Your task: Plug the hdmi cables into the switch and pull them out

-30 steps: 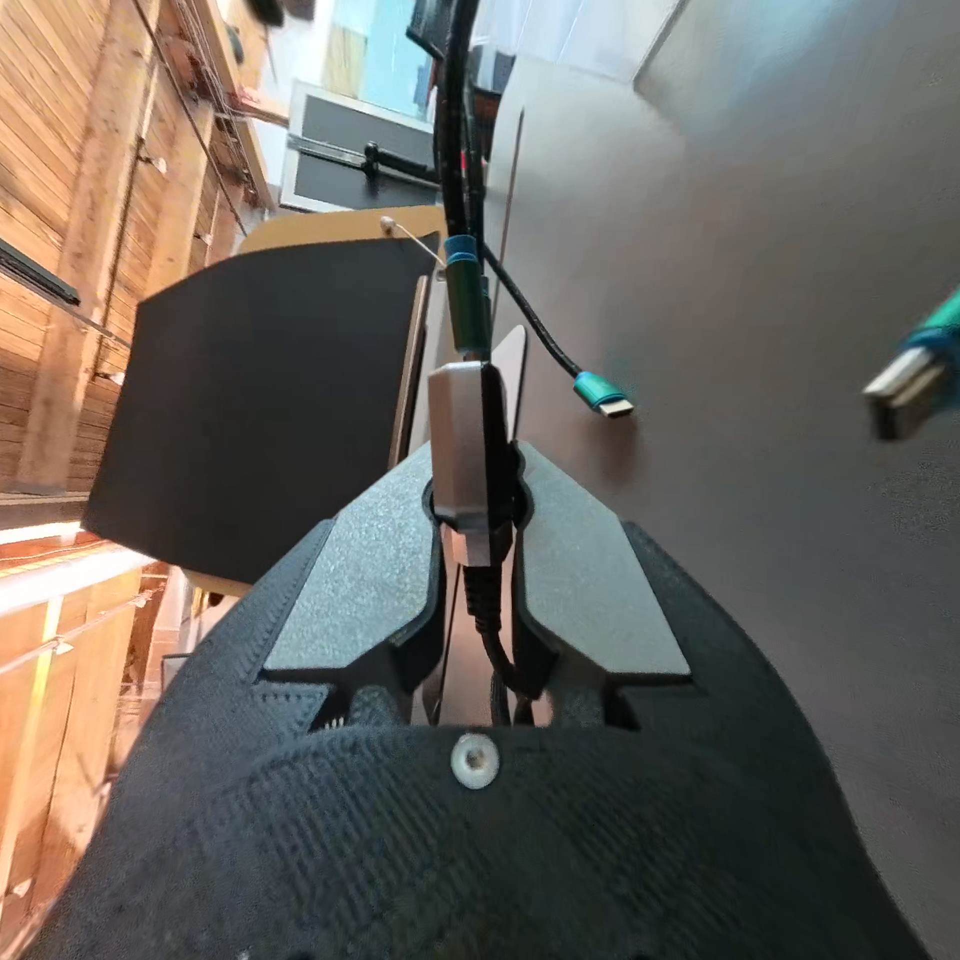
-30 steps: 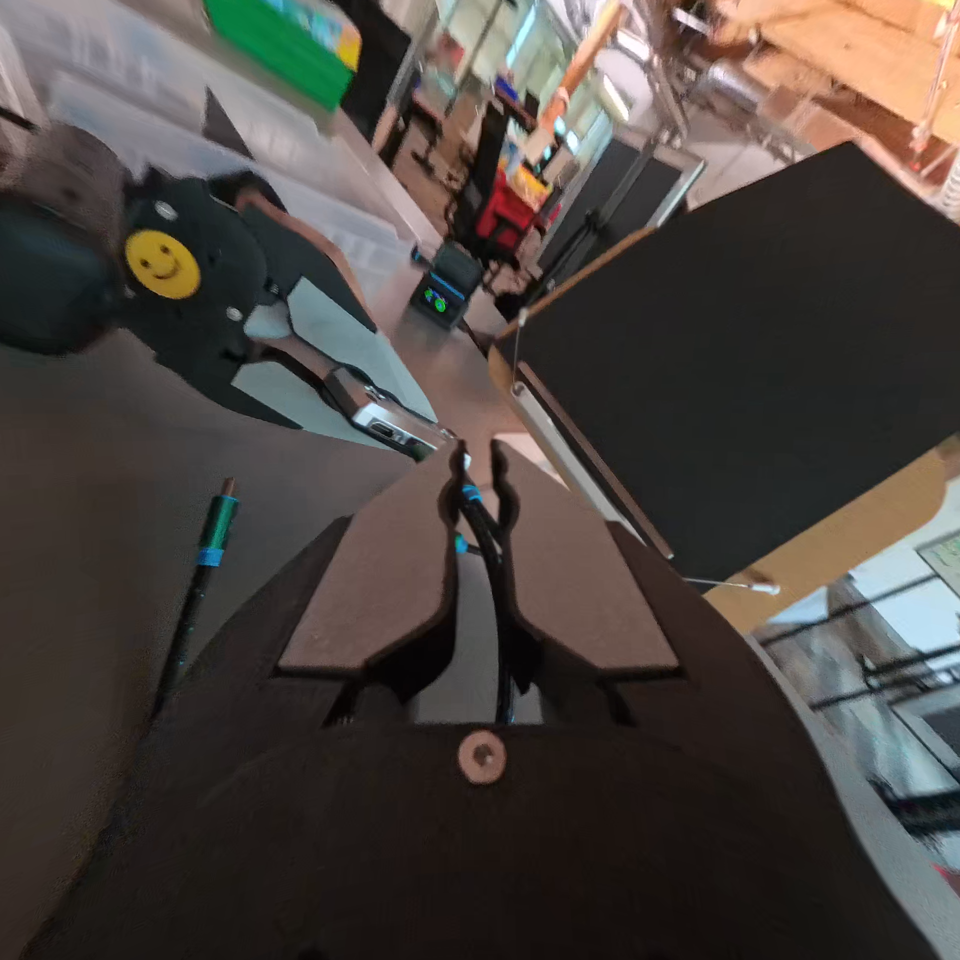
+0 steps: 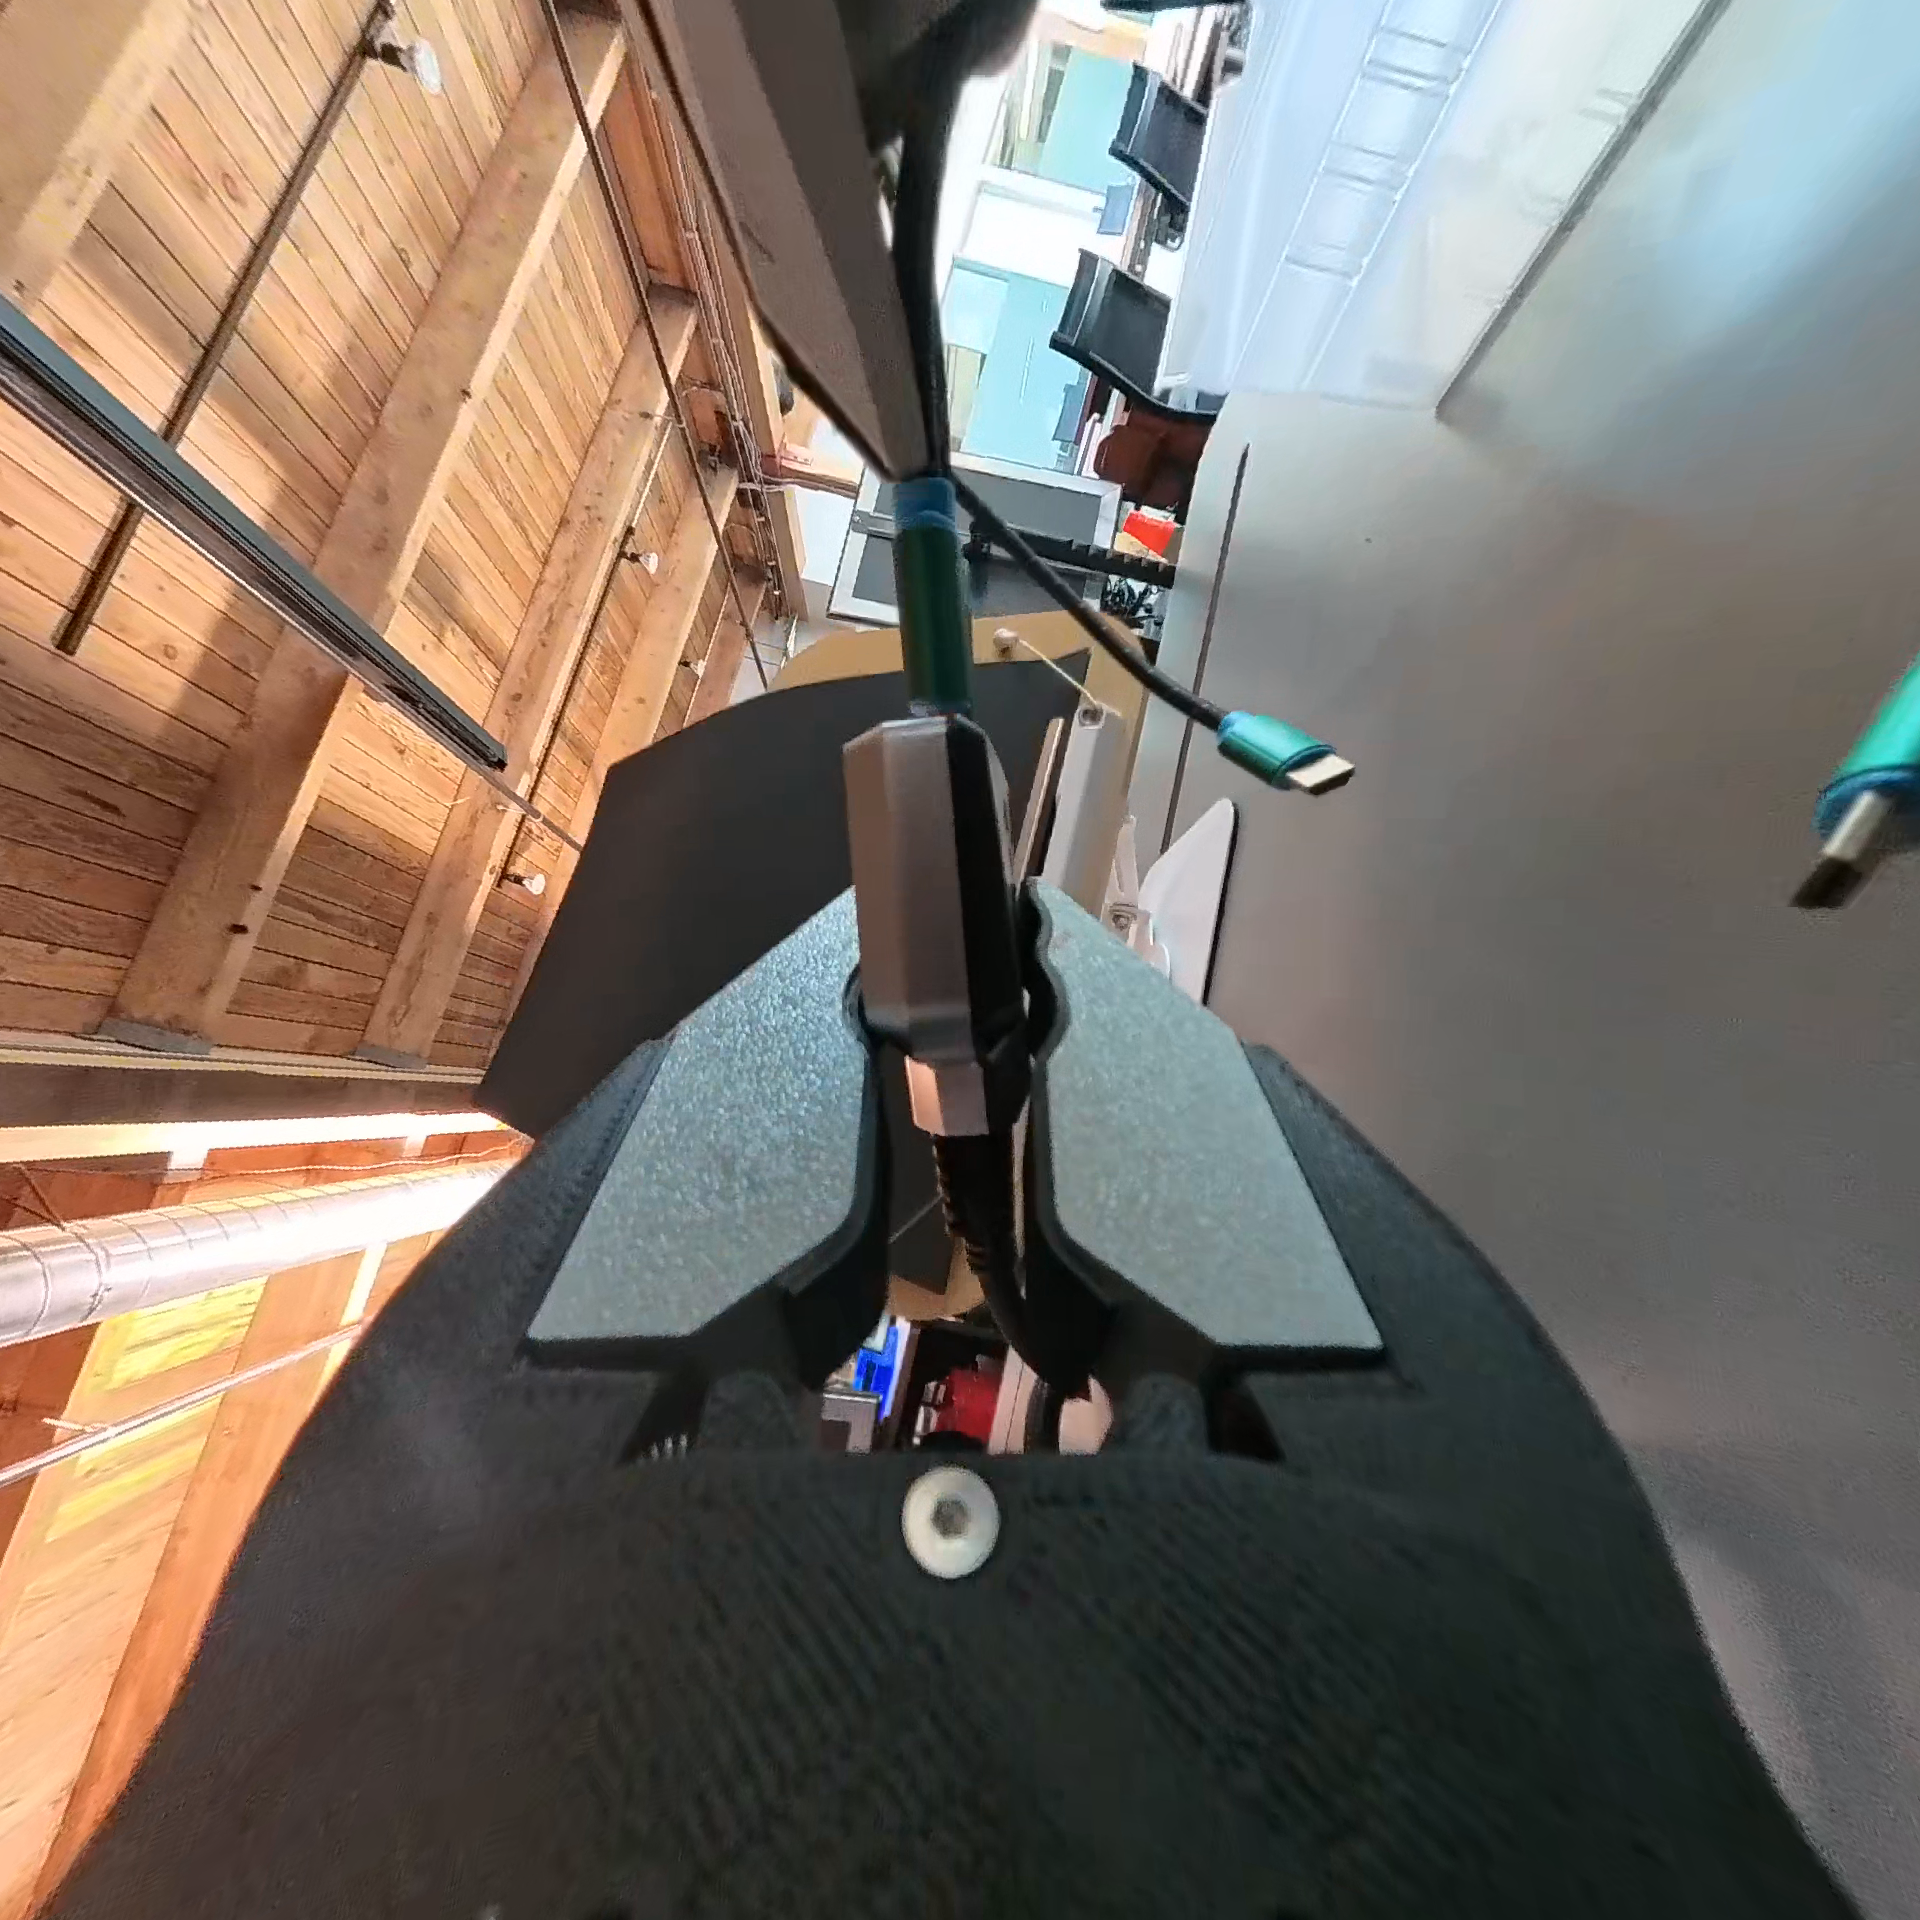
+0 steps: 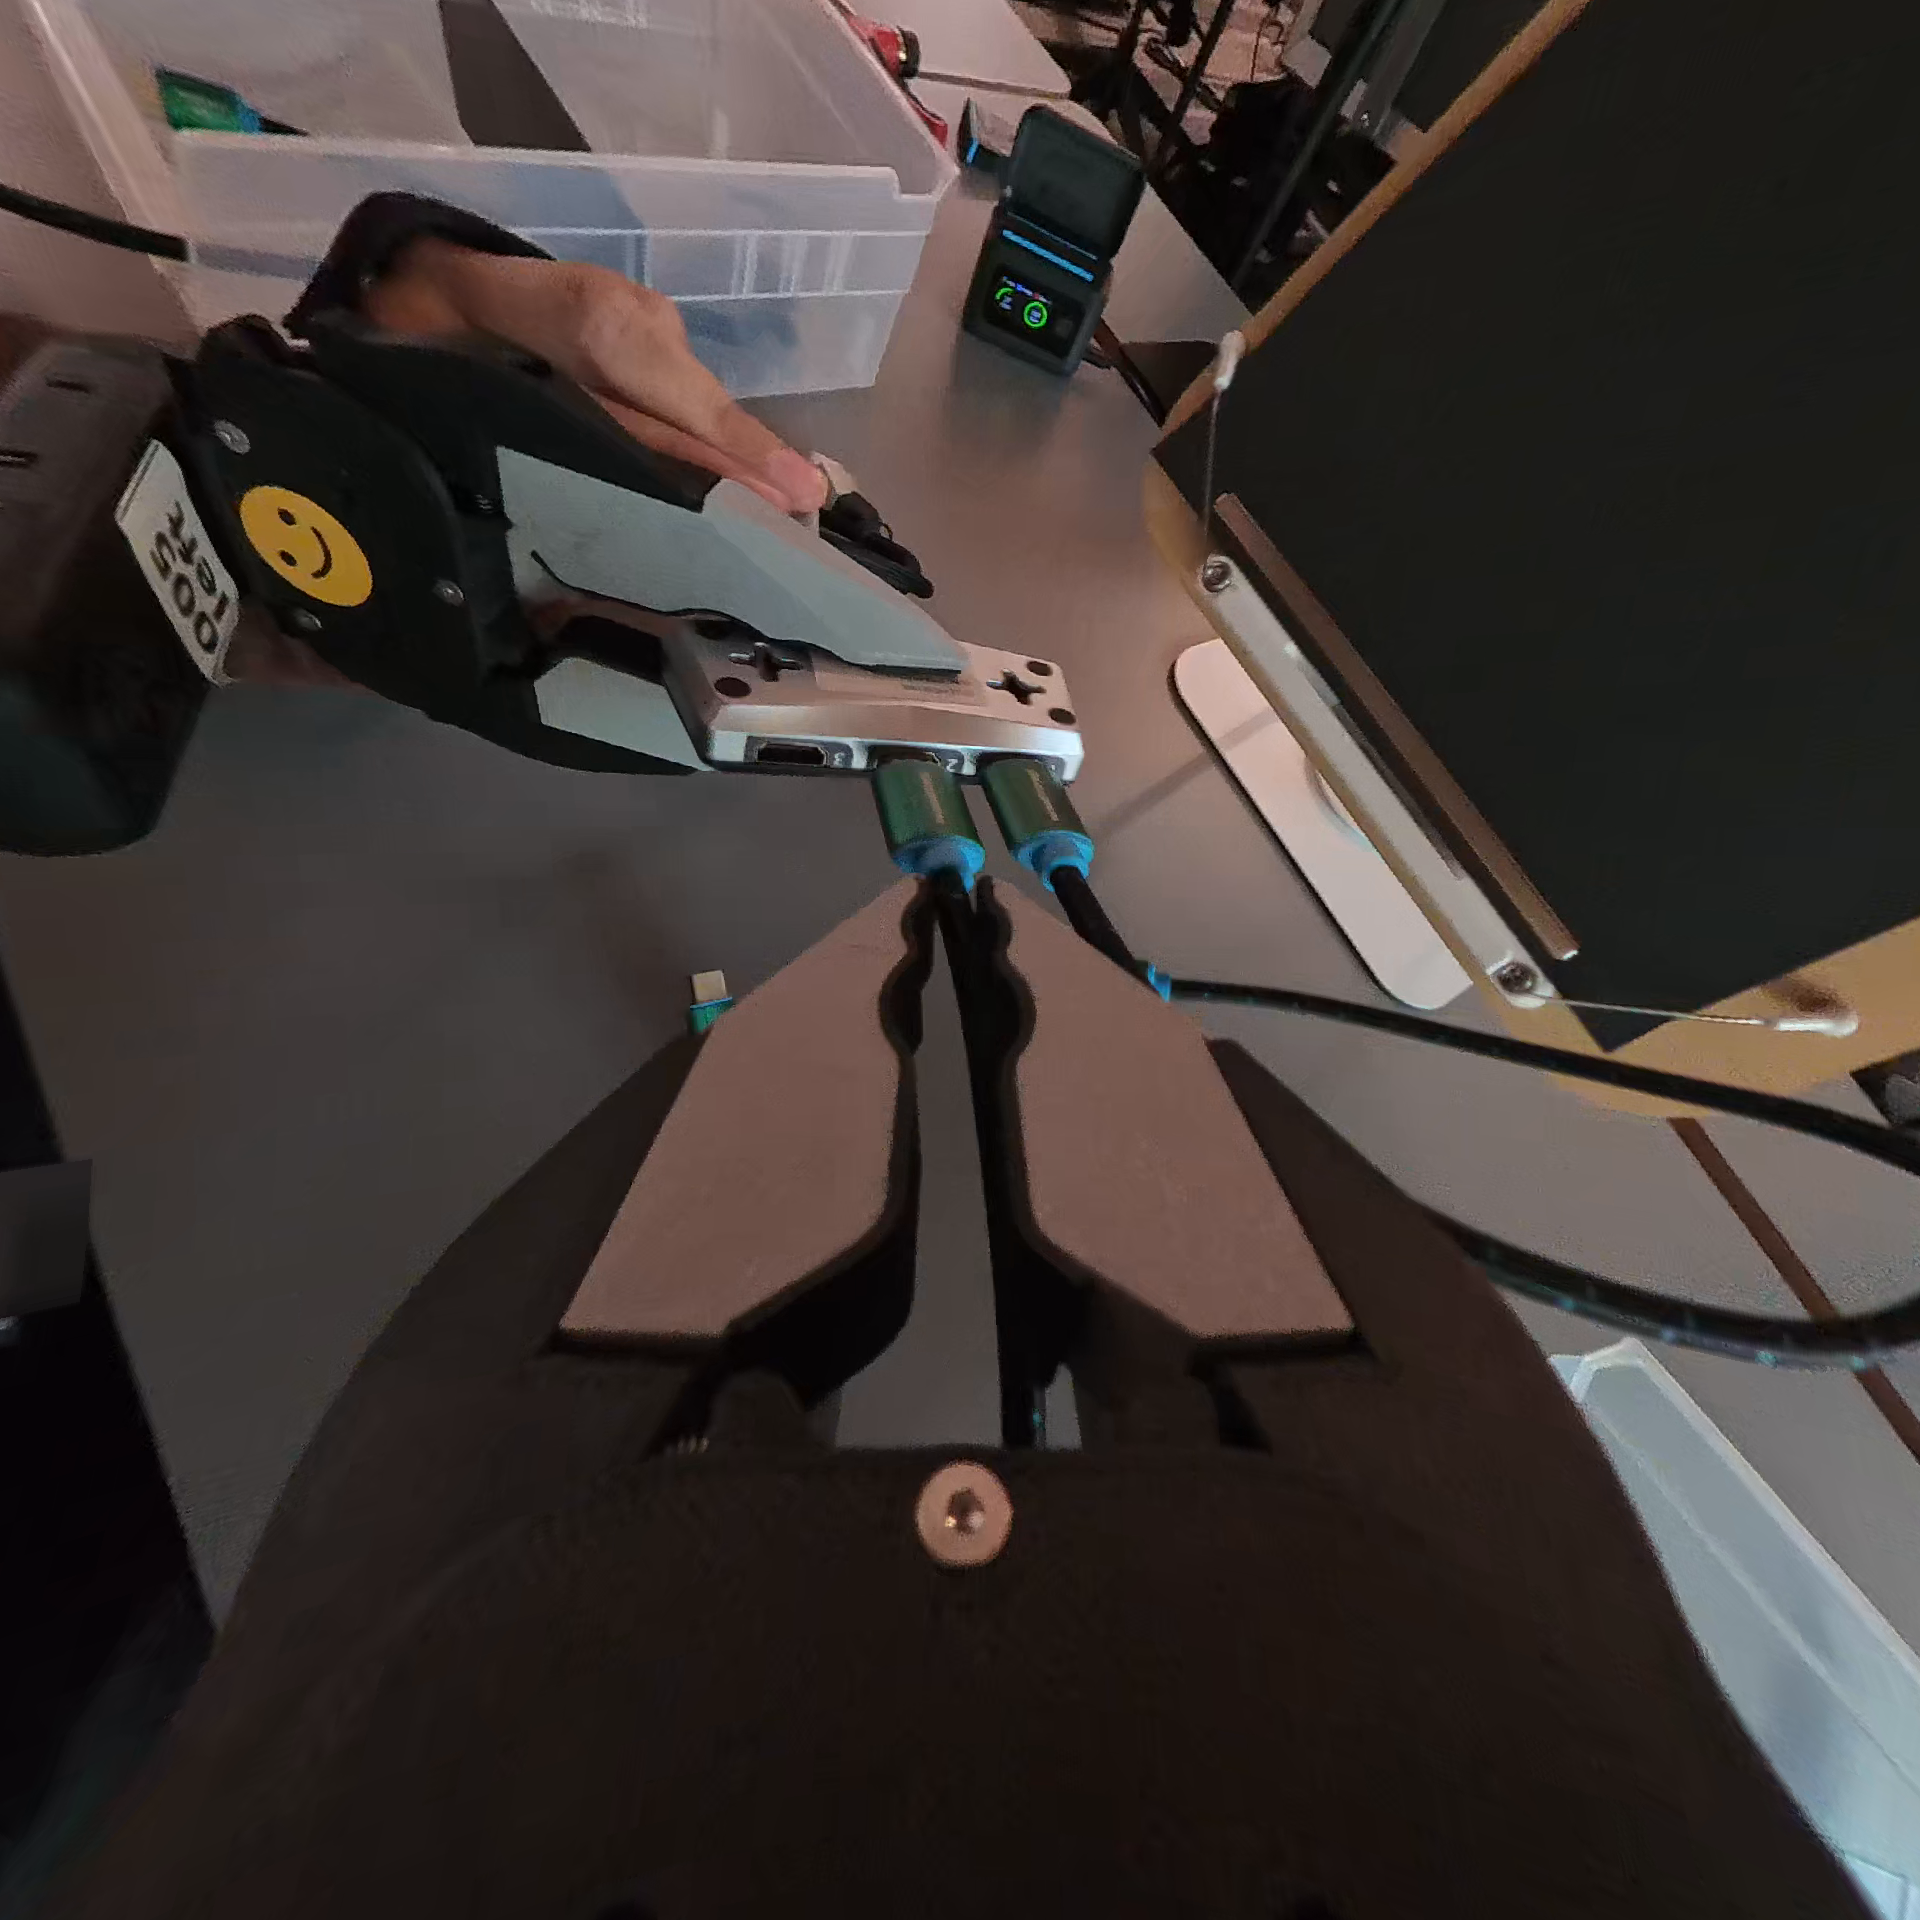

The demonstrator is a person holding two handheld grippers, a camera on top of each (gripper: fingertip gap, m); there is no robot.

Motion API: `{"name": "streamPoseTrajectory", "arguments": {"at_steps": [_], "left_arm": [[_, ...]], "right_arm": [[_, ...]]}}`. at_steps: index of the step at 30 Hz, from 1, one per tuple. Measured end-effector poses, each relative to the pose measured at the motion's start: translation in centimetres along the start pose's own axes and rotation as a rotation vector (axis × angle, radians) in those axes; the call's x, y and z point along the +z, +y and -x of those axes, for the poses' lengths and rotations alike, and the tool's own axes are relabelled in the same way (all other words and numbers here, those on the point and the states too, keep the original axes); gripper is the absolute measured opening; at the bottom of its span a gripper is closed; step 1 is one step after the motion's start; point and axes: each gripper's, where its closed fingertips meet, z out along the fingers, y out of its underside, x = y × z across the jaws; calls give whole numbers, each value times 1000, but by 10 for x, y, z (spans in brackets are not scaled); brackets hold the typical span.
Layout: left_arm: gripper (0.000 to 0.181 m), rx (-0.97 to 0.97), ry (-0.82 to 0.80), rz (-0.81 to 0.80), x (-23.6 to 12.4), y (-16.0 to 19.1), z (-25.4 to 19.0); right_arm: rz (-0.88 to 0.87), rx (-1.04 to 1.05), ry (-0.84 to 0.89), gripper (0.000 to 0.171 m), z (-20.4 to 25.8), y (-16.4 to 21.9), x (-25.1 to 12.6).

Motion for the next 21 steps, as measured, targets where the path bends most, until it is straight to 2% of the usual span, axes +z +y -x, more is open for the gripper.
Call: {"name": "streamPoseTrajectory", "arguments": {"at_steps": [11,21], "left_arm": [[20,-113,69,12,0,-3,-2],[20,-180,91,22,-4,-12,1]], "right_arm": [[-34,89,-68,2,2,1,1],[-154,187,-141,0,3,-11,-3]]}}
